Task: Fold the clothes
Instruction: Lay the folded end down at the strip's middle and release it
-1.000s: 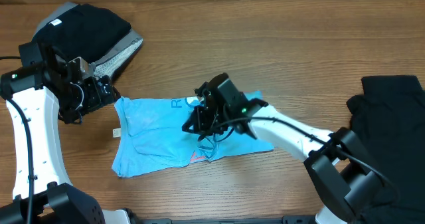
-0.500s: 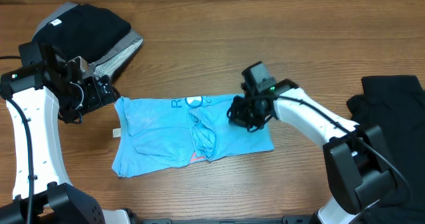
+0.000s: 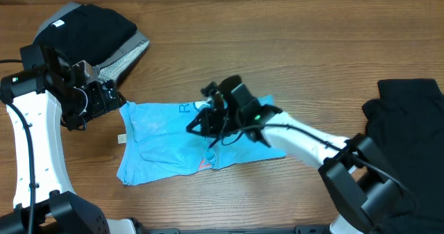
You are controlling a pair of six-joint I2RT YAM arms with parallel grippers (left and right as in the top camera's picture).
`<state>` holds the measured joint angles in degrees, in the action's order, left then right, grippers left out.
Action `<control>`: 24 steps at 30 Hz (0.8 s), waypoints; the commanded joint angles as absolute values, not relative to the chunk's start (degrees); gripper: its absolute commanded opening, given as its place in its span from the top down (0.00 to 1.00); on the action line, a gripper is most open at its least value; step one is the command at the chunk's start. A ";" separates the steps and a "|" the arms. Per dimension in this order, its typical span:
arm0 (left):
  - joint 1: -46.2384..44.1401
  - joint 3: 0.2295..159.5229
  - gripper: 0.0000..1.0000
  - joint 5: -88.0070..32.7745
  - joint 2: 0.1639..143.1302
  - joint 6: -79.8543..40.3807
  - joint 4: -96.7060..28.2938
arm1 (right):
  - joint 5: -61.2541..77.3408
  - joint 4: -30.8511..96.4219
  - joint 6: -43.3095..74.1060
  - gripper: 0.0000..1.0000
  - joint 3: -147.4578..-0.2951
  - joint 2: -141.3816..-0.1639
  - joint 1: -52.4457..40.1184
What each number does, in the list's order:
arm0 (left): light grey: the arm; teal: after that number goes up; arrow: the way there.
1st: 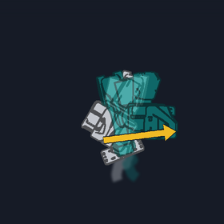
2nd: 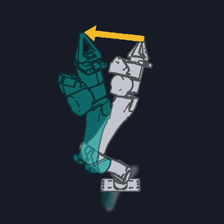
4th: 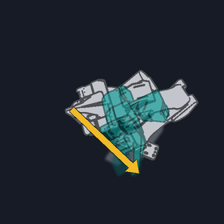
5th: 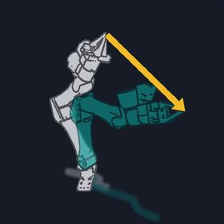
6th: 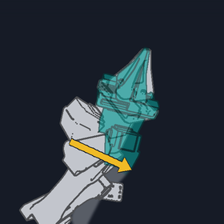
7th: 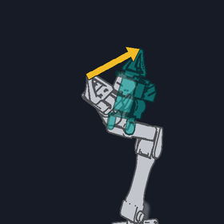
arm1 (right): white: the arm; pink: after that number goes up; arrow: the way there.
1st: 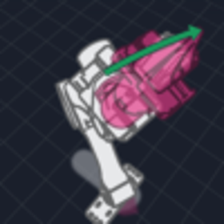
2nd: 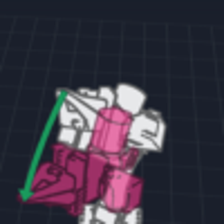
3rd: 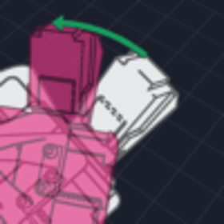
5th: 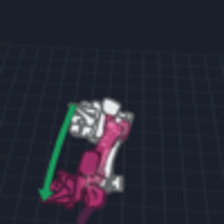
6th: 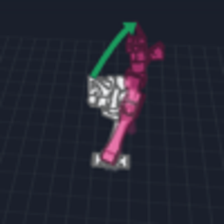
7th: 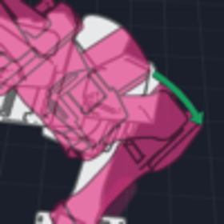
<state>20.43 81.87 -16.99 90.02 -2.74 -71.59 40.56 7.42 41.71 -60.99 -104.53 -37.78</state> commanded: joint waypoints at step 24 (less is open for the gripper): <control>20.93 82.56 0.01 -17.63 89.67 -1.45 -70.70 | 11.70 17.54 42.06 0.55 -63.92 -107.83 -39.64</control>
